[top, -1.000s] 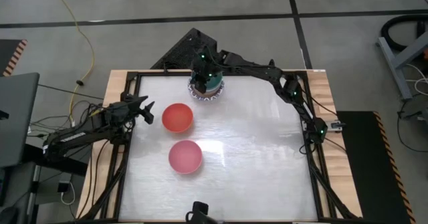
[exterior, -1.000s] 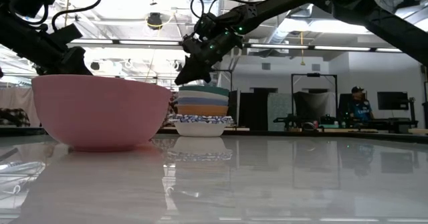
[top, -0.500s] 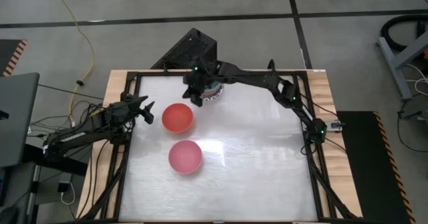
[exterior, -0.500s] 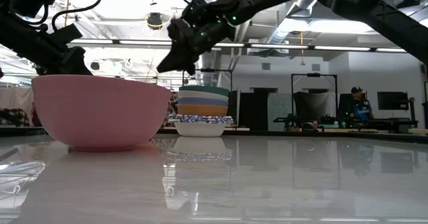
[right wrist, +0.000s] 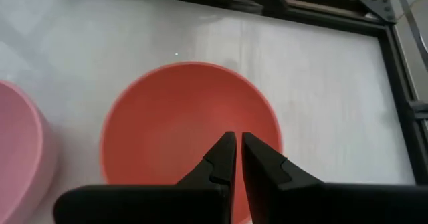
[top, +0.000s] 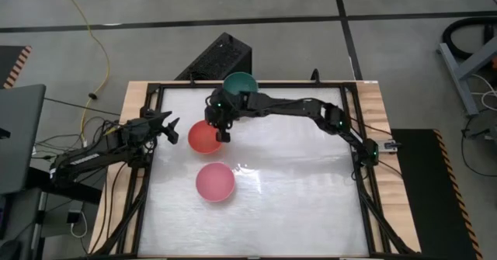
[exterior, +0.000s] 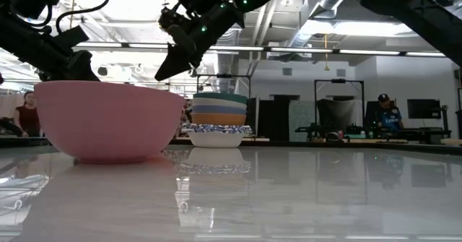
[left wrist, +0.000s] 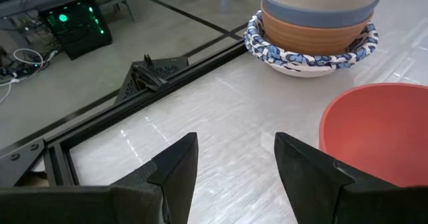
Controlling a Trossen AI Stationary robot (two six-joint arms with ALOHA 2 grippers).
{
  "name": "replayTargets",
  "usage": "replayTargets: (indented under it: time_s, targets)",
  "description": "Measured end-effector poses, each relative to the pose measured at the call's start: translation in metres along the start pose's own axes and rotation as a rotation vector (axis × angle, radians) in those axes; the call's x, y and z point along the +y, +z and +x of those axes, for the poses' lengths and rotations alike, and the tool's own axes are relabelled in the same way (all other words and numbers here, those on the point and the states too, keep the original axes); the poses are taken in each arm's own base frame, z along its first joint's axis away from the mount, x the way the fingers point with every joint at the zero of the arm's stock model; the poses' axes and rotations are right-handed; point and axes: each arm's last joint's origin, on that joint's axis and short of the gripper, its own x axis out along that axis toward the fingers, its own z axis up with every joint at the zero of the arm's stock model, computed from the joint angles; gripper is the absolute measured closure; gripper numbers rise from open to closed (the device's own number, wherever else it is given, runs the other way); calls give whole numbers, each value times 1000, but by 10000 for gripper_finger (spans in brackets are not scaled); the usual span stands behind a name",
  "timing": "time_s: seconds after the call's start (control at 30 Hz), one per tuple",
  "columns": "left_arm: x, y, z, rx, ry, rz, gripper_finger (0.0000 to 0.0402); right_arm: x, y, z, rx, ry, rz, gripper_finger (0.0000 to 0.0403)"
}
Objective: Nest bowls inside each other
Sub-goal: Stack the orange bowl onto the stack of bowls
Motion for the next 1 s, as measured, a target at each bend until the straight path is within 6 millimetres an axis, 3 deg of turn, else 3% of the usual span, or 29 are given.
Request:
replayTargets:
  time_s: [0.37, 0.63, 1.0]
  targets:
    - [0, 0, 0, 0, 0, 0, 212, 19, -2, 7, 20, 35, 61, 356]
    - [0, 0, 0, 0, 0, 0, 212, 22, -13, 17, 36, 42, 70, 356]
    - [0, 0, 0, 0, 0, 0, 212, 21, -12, 17, 16, 36, 89, 356]
